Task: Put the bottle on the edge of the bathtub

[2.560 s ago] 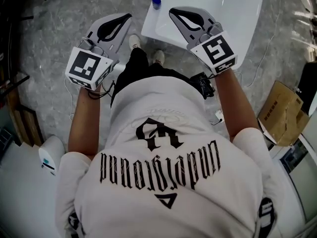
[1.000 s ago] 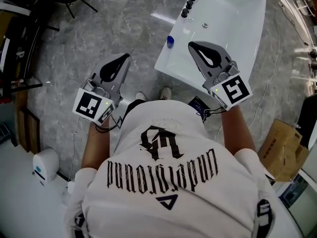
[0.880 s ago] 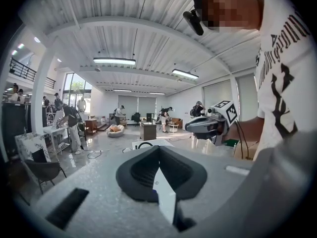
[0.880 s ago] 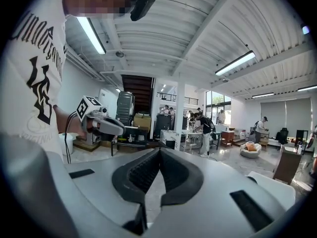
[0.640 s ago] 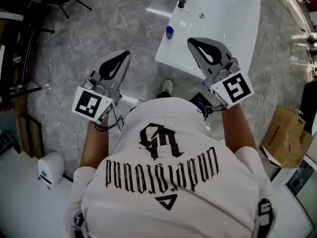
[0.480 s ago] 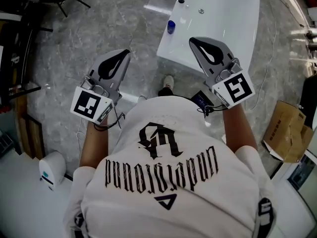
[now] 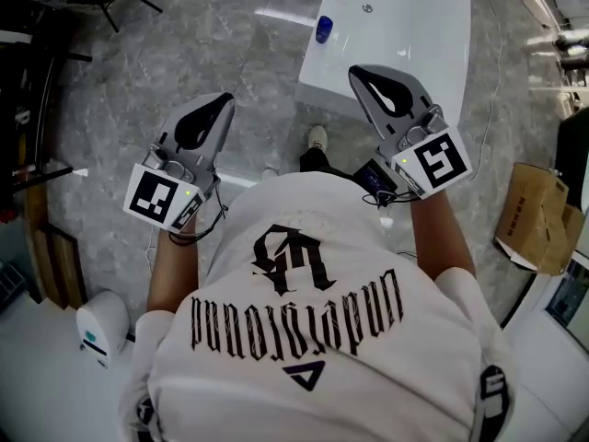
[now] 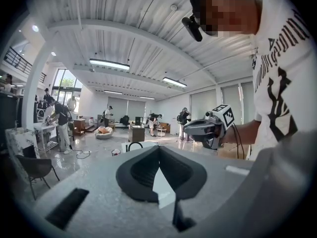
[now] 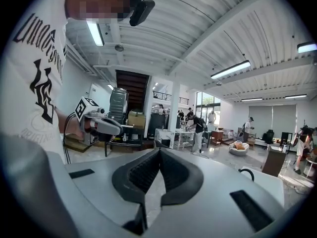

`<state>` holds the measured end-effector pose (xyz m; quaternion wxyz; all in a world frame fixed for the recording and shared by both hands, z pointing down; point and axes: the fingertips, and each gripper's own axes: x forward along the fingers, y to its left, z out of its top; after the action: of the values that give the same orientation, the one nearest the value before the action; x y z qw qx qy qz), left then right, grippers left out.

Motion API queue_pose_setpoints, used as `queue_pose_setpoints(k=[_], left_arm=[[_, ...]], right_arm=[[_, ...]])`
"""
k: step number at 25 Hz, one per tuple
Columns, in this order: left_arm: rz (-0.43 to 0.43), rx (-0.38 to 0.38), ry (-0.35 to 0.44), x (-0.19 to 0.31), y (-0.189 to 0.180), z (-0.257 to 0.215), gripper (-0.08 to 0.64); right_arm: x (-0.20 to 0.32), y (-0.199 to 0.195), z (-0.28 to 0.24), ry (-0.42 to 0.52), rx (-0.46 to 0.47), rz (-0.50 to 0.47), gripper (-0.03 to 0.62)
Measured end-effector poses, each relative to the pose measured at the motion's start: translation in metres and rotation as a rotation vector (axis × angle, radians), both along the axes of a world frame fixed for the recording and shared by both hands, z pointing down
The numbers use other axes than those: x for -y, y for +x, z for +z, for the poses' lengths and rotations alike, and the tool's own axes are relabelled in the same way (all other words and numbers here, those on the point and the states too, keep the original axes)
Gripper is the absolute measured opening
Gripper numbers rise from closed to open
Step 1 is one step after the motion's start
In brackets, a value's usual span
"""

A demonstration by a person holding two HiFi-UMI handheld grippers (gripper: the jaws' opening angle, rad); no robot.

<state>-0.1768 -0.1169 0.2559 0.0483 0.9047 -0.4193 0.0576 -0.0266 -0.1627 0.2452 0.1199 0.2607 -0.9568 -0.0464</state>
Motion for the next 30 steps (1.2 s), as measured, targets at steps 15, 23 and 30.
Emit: queue_pose_setpoints(k=[15, 23, 30], left_arm=[[0.134, -0.032, 0.017, -0.082, -0.037, 0.007, 0.015], [0.156, -0.043, 0.029, -0.091, -0.018, 0.003, 0.015], [0.18, -0.027, 0.043, -0.109, 0.031, -0.001, 0.014]], right_arm=[[-0.106, -0.051, 0.005, -0.02, -0.037, 0.083, 0.015], [-0.129, -0.035, -0.003, -0.015, -0.045, 0.097, 0.014], [-0.163, 0.005, 0.002, -0.036, -0.025, 0.078, 0.014]])
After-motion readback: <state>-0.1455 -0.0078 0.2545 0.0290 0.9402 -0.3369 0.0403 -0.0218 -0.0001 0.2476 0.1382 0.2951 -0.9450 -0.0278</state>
